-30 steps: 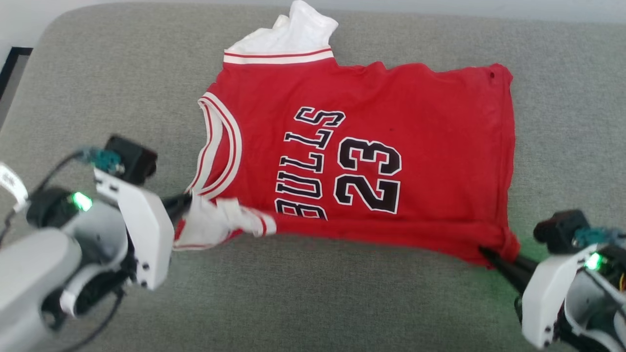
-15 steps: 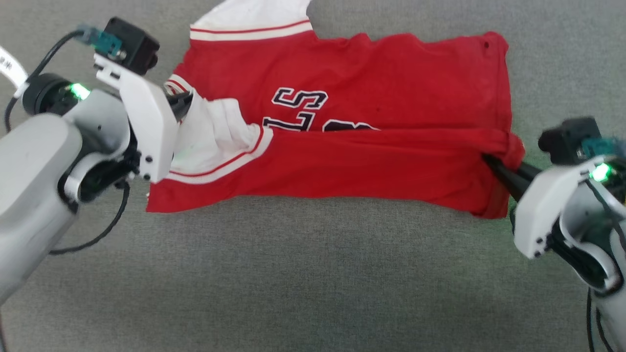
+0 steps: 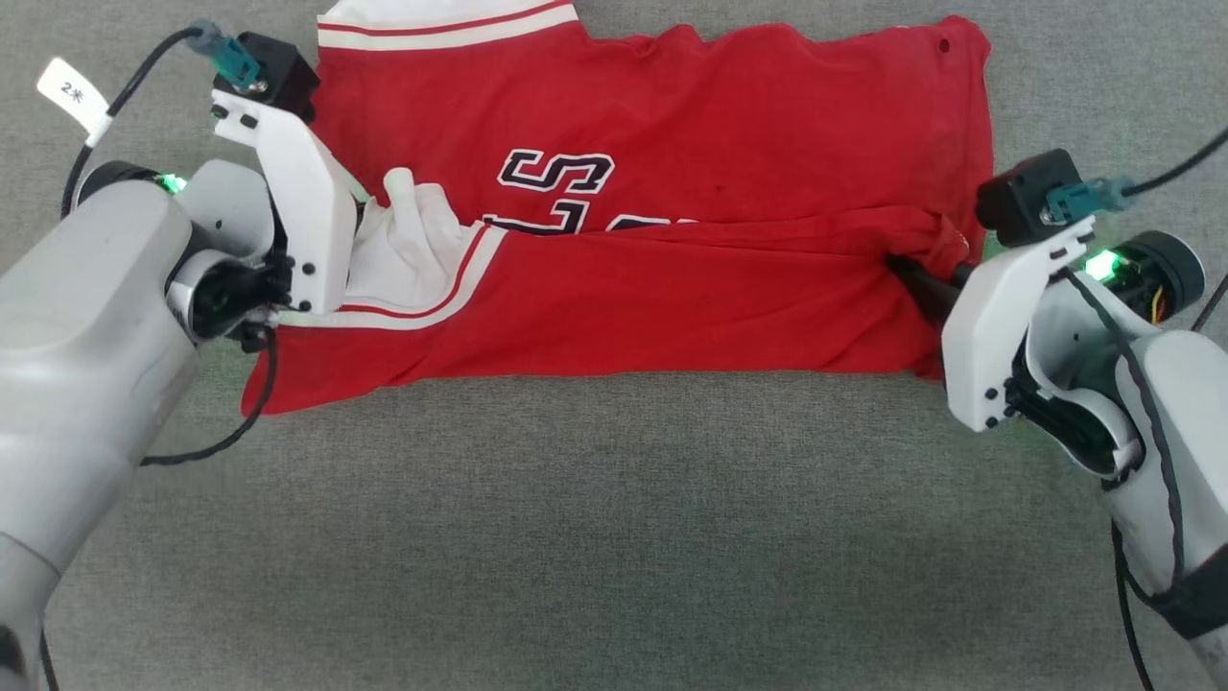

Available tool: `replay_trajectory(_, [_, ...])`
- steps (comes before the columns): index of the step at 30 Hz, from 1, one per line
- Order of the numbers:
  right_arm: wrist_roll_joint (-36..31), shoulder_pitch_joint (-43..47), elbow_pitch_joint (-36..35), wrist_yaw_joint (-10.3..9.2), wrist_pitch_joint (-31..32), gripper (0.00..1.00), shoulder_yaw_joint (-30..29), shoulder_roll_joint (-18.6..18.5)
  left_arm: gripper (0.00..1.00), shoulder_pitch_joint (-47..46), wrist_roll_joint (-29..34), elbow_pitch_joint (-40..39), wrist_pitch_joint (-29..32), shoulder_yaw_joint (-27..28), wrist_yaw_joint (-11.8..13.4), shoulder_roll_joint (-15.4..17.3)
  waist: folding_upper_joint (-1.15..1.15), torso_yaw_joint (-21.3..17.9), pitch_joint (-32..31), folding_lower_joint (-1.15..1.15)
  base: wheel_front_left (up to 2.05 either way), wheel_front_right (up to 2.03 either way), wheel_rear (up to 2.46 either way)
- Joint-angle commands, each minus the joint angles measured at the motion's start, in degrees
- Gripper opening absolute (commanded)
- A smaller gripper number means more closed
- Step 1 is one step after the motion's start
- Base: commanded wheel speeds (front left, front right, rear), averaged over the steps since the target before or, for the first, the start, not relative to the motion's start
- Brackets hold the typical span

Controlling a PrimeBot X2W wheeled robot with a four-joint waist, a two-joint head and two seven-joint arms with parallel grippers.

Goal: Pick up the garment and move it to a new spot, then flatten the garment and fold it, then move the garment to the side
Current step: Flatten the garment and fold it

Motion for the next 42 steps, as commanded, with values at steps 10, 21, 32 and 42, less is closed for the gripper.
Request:
replay_trajectory(10, [1.0,1.6,-1.5,-0.04,-2.2,1.0,-1.7,-2.1,1.0,-3.1,0.0,2.1,1.6,0.4,0.4,1.4,0.0,2.0,-3.0,0.0,0.0,0.0,0.0])
replay_trajectory(21, [-6.8,11.7,-11.7,-0.02,-11.8,1.0,-16.3,2.0,1.0,3.4,-2.4,-15.1,7.4,0.0,7.9,9.5,0.0,3.0,-5.3,0.0,0.0,0.0,0.0])
replay_trajectory(32, [-15.2,20.9,-22.7,-0.02,-17.4,1.0,-26.7,11.4,1.0,13.6,-6.0,-34.8,9.1,0.4,19.5,18.2,0.0,0.8,-4.2,0.0,0.0,0.0,0.0])
replay_trajectory(42, [-14.3,25.9,-25.8,-0.02,-11.5,1.0,-26.3,14.9,1.0,17.4,-9.6,-26.8,6.0,2.0,20.2,16.5,0.0,-1.6,-2.5,0.0,0.0,0.0,0.0])
